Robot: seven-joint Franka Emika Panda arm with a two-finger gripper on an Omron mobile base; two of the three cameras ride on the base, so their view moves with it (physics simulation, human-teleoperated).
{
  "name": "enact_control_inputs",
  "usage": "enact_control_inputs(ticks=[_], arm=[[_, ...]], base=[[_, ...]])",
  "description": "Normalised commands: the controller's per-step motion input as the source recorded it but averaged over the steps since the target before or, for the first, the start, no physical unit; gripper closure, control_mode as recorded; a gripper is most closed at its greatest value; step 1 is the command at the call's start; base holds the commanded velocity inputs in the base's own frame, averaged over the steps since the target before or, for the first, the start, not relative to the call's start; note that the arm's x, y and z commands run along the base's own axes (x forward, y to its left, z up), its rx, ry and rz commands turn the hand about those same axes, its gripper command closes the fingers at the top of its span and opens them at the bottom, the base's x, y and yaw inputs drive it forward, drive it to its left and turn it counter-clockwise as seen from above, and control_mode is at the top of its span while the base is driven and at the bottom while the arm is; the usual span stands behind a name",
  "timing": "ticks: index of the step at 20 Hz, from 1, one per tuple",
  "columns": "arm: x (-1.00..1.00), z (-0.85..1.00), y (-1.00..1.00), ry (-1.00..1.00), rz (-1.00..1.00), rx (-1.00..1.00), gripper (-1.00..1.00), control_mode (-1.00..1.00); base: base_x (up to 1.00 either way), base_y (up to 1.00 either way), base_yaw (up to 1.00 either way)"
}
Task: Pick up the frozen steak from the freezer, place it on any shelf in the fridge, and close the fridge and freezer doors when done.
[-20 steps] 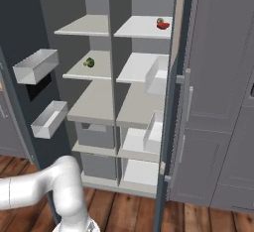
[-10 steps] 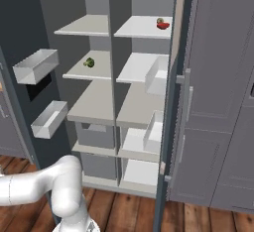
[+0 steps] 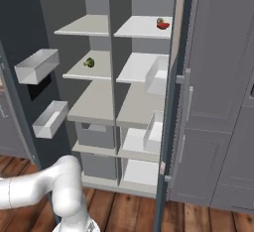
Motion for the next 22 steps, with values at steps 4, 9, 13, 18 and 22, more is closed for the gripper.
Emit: enact_control_inputs(ticks=[4,9,13,18,22], arm=[[0.0,0.0,-0.65,0.0,0.04,0.02,-1.0,-1.0],[0.0,0.0,-0.71,0.0,0.02,0.02,-1.0,-1.0],[0.05,0.0,-0.87,0.0,0.0,0.04,-1.0,-1.0],[0.15,0.0,-0.87,0.0,0.0,0.03,-1.0,-1.0],[0.19,0.0,-0.81,0.0,0.0,0.01,-1.0,-1.0]], base=[[0.0,0.0,0.0],[0.0,0.0,0.0],[0.0,0.0,0.0],[0.0,0.0,0.0],[0.0,0.0,0.0]])
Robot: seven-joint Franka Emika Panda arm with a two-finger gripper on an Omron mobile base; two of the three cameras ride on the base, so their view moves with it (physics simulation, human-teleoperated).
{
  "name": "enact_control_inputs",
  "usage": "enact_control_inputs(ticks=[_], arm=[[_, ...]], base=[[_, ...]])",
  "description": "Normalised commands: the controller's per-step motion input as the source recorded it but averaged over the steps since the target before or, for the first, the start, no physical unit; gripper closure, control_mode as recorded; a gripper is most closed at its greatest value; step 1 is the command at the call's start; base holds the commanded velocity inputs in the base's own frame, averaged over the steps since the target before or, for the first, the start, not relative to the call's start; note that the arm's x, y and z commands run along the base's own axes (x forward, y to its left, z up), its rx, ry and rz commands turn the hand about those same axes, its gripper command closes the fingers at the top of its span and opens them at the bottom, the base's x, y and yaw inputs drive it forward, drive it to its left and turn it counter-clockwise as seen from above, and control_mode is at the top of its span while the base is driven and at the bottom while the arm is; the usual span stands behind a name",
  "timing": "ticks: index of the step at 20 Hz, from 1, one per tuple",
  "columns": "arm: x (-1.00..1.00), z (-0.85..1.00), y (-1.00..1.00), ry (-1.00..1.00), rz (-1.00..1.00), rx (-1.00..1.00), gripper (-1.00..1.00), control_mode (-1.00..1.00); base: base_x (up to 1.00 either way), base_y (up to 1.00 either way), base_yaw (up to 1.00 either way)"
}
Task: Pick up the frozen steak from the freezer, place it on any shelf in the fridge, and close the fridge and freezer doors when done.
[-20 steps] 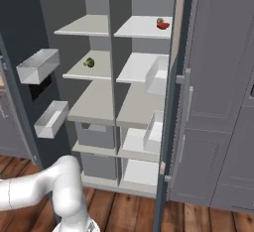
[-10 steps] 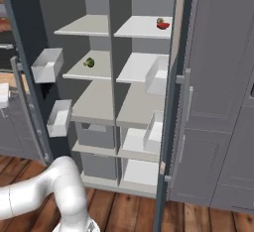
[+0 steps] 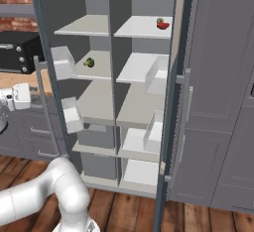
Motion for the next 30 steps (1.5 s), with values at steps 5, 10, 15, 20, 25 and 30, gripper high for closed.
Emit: enact_control_inputs(ticks=[5,10,15,20,25,30], arm=[[0.2,0.01,-0.82,0.0,0.0,0.01,-1.0,-1.0],[0.26,0.01,-0.77,-0.01,0.0,0.0,-1.0,-1.0],[0.52,0.0,-0.6,0.0,0.0,0.0,-1.0,-1.0],[0.64,0.0,-0.56,0.0,0.0,0.0,-1.0,-1.0],[0.61,0.0,-0.58,0.0,0.0,0.0,-1.0,-1.0],[0.53,0.04,-0.52,0.0,0.0,0.0,-1.0,-1.0]], base=[[0.0,0.0,0.0],[0.0,0.0,0.0],[0.0,0.0,0.0],[0.0,0.0,0.0],[0.0,0.0,0.0],[0.0,0.0,0.0]])
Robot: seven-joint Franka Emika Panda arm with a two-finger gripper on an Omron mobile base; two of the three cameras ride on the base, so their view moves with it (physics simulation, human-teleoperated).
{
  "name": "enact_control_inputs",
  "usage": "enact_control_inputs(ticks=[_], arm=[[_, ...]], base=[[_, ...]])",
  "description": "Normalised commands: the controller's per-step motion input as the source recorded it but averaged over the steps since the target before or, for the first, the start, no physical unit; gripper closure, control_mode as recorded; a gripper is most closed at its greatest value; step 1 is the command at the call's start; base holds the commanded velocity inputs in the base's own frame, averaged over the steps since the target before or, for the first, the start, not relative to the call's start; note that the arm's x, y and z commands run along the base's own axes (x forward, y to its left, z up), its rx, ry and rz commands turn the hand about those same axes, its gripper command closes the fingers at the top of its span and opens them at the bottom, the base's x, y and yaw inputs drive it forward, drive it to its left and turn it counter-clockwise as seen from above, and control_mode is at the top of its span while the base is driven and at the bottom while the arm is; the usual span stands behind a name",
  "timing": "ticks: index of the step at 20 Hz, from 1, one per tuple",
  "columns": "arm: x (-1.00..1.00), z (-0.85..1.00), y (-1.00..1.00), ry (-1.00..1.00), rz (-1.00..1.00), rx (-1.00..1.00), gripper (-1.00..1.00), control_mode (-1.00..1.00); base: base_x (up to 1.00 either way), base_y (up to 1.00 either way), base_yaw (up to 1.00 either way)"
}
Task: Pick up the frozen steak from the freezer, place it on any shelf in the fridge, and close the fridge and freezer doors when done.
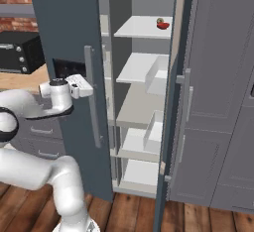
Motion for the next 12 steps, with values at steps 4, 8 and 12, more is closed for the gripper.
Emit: enact_control_inputs(ticks=[4,8,12], arm=[[0.59,0.05,-0.48,0.0,0.0,0.0,-1.0,-1.0],[0.62,0.08,-0.44,0.0,0.0,0.0,-1.0,-1.0],[0.61,0.12,-0.42,0.0,0.0,0.0,-1.0,-1.0]], base=[[0.0,0.0,0.0],[0.0,0.0,0.0],[0.0,0.0,0.0]])
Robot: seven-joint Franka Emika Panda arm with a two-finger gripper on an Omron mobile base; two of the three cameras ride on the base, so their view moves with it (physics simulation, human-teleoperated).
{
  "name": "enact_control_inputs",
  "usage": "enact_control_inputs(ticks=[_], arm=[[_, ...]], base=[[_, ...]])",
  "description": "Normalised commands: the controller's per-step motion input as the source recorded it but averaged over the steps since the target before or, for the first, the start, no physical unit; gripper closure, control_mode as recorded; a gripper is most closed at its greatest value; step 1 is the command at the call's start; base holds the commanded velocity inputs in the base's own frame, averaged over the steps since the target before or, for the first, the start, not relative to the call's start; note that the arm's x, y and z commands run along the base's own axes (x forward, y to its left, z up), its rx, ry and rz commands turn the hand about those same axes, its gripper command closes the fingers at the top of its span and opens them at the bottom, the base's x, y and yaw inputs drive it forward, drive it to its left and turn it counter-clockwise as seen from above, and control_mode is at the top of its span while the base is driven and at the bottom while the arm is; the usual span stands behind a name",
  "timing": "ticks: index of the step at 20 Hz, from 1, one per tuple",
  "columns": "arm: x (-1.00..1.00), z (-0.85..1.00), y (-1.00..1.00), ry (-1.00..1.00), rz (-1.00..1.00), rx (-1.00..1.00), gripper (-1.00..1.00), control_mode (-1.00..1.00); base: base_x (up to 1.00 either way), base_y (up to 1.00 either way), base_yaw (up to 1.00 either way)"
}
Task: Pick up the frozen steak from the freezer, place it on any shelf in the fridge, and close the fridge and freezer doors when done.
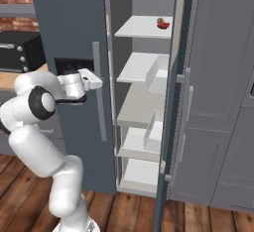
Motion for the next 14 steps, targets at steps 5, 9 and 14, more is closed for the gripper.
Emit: enact_control_inputs(ticks=[5,9,14], arm=[[0.72,0.17,-0.39,-0.01,0.0,0.0,-1.0,-1.0],[0.52,0.04,-0.32,0.0,0.0,0.01,-1.0,-1.0],[-0.12,0.56,0.0,0.01,0.0,0.02,-1.0,-1.0]], base=[[0.0,0.0,0.0],[0.0,0.0,0.0],[0.0,0.0,0.0]])
